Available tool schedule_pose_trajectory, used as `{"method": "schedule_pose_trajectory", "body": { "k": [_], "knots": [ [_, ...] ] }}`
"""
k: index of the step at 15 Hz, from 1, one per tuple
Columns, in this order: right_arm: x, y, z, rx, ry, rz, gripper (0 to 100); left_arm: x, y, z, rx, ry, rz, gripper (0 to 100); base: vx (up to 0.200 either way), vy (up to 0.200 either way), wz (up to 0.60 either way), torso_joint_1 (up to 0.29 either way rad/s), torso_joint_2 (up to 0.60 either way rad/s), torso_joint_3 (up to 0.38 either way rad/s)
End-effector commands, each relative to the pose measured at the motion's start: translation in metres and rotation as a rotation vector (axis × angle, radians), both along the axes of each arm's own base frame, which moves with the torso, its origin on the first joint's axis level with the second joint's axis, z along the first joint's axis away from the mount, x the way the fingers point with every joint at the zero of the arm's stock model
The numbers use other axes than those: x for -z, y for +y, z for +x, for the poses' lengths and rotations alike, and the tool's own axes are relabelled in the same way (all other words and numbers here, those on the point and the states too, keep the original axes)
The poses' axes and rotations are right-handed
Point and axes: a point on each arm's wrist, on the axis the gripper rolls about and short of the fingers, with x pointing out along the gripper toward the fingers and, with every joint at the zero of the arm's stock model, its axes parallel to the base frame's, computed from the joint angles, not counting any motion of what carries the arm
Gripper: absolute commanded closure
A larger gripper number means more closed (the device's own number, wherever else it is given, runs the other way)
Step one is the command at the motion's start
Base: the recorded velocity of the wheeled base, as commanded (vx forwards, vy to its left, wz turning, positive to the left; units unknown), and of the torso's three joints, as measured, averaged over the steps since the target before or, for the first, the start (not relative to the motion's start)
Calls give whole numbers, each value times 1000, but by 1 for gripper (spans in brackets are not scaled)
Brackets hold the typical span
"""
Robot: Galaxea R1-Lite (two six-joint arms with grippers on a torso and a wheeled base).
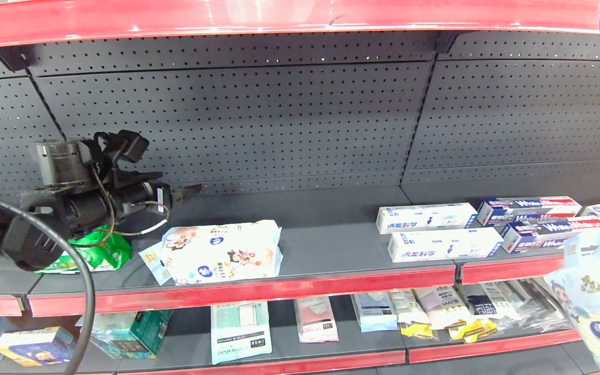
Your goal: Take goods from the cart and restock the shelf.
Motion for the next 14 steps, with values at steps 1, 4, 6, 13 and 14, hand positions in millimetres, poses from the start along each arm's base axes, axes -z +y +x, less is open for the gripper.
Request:
{"method": "schedule_pose_trajectory", "body": {
  "k": [1,4,6,13,14],
  "knots": [
    [0,0,0,-2,-1,2,100,-1,-11,-27,12,11,-33,0,0,0,0,0,0,0],
    [0,0,1,-12,4,8,100,-11,-12,-74,105,0,-55,0,0,0,0,0,0,0],
    [-2,1,3,-41,1,23,100,-10,-9,-105,151,3,-67,0,0,0,0,0,0,0],
    [-10,3,6,-102,-21,48,100,-18,1,-233,233,59,-87,0,0,0,0,0,0,0],
    [-11,4,7,-119,-26,50,100,-19,2,-251,239,75,-89,0,0,0,0,0,0,0]
  ]
}}
